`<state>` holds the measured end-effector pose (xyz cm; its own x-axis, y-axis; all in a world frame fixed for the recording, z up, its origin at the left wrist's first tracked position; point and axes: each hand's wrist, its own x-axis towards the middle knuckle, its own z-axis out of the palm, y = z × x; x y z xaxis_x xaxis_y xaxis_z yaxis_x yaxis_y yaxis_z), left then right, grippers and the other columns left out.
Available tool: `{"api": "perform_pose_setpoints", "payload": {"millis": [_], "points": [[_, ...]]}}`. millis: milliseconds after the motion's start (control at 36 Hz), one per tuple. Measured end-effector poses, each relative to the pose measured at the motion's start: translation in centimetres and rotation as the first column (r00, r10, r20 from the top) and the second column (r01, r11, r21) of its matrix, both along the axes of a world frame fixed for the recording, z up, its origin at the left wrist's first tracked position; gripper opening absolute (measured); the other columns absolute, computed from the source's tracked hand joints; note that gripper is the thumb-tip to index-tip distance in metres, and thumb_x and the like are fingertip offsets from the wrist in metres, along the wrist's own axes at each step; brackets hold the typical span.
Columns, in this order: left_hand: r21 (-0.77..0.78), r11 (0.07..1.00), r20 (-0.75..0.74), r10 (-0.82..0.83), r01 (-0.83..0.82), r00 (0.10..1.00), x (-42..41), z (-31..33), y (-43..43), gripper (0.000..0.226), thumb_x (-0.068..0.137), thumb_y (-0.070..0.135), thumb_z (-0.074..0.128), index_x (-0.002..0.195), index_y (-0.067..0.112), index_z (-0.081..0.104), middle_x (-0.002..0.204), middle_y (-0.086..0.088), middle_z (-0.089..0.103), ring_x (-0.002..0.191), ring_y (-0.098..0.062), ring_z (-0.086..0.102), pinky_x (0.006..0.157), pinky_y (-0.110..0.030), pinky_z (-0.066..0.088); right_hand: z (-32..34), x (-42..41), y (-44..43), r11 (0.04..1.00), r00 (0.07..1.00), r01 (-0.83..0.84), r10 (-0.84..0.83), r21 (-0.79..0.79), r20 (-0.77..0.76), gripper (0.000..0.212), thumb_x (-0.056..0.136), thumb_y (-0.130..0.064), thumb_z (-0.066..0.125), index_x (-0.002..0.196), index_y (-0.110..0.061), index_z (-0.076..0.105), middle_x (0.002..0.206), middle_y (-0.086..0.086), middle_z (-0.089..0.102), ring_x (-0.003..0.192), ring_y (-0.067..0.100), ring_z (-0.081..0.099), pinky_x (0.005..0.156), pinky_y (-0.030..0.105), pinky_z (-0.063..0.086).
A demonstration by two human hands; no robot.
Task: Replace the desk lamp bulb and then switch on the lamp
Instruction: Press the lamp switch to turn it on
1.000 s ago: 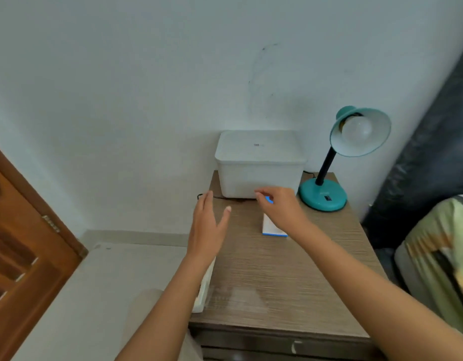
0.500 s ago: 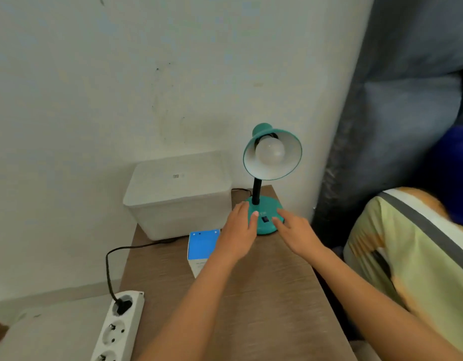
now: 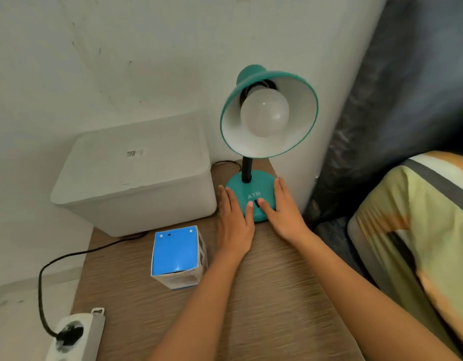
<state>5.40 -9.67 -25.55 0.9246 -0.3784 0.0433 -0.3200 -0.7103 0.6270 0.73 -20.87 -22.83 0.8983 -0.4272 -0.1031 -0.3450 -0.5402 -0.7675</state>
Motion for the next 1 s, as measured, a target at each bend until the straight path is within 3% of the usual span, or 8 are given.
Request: {"api": "perform_pose_setpoints", "payload": {"millis": [83,194,278,333,444,611,778,1000], "points": [[0.019,1.0,0.044,0.009,-0.01,0.999,-0.1,-0.3,0.0,0.073,0.095,0.05,0.02,0.148,0.005,-0.002,0.158,-0.011,-0.009,0.146,-0.02,-0.002,0.114,-0.024,0.0,-0.7,0.3,0.0,1.0,0.999,0.028,-0.028,-0.004,0.032,0.073,0.094,-0.033,0.048,0.149,-0.008,0.007,0.159,0.007,0.006,0.146,0.019,0.009,0.115,0.027,0.006],[0.026,1.0,0.071,-0.015,0.013,0.997,0.0,-0.7,0.2,0.074,0.093,0.05,0.018,0.148,0.005,0.0,0.158,-0.012,-0.009,0.146,-0.02,-0.004,0.112,-0.023,-0.004,-0.7,0.5,-0.2,0.999,0.993,0.038,-0.041,0.029,0.114,0.06,0.089,-0.023,0.055,0.141,-0.008,0.028,0.148,0.009,0.033,0.138,0.023,0.03,0.112,0.024,0.019],[0.028,0.999,0.084,-0.017,0.015,0.996,0.2,-0.9,0.3,0.069,0.098,0.045,0.024,0.149,0.005,-0.001,0.158,-0.011,-0.01,0.146,-0.019,-0.006,0.113,-0.024,-0.004,-0.8,0.5,-0.2,0.999,0.991,0.036,-0.038,0.022,0.13,0.054,0.085,-0.032,0.052,0.132,-0.01,0.037,0.131,0.008,0.046,0.123,0.024,0.044,0.108,0.044,0.036],[0.025,0.999,0.082,-0.022,0.02,0.996,0.1,-0.9,0.3,0.067,0.099,0.044,0.024,0.149,0.006,-0.001,0.158,-0.011,-0.01,0.146,-0.018,-0.007,0.113,-0.024,-0.004,-0.9,0.3,-0.2,0.999,0.993,0.033,-0.032,-0.01,0.116,0.058,0.086,-0.039,0.049,0.135,-0.013,0.032,0.136,0.006,0.042,0.126,0.023,0.042,0.103,0.049,0.04],[0.016,0.999,0.067,-0.033,0.032,0.997,0.1,-0.8,0.3,0.067,0.099,0.045,0.023,0.149,0.008,-0.002,0.158,-0.009,-0.011,0.146,-0.017,-0.009,0.114,-0.025,-0.003,-1.2,0.2,-0.2,0.994,0.997,0.011,-0.002,-0.109,0.081,0.068,0.092,-0.043,0.043,0.147,-0.02,0.011,0.157,-0.002,0.016,0.142,0.018,0.023,0.107,0.047,0.036],[0.007,0.999,0.04,-0.043,0.043,0.998,0.0,-0.7,0.4,0.066,0.099,0.043,0.022,0.149,0.008,-0.003,0.158,-0.009,-0.012,0.146,-0.017,-0.009,0.119,-0.031,0.002,-1.3,0.0,-0.1,0.988,1.0,0.021,-0.019,-0.154,0.016,0.069,0.096,-0.043,0.036,0.15,-0.019,0.0,0.16,-0.006,-0.002,0.146,0.011,0.007,0.112,0.041,0.025],[0.004,0.999,0.03,-0.04,0.04,0.999,0.0,-0.6,0.4,0.065,0.099,0.042,0.023,0.149,0.008,-0.002,0.158,-0.008,-0.011,0.146,-0.017,-0.008,0.117,-0.03,0.002,-1.2,-0.1,0.3,0.986,0.998,0.057,-0.054,-0.157,0.026,0.067,0.096,-0.042,0.035,0.149,-0.019,0.004,0.16,-0.007,0.001,0.146,0.01,0.007,0.113,0.038,0.024],[0.01,1.0,0.049,-0.025,0.025,0.999,0.0,-0.6,0.2,0.07,0.096,0.049,0.017,0.149,0.006,0.003,0.159,-0.011,-0.006,0.146,-0.021,-0.002,0.116,-0.03,0.006,-1.4,1.0,0.7,0.981,0.981,0.173,-0.164,-0.089,0.102,0.065,0.09,-0.03,0.049,0.144,-0.007,0.021,0.152,0.009,0.026,0.141,0.023,0.025,0.115,0.04,0.024]]}}
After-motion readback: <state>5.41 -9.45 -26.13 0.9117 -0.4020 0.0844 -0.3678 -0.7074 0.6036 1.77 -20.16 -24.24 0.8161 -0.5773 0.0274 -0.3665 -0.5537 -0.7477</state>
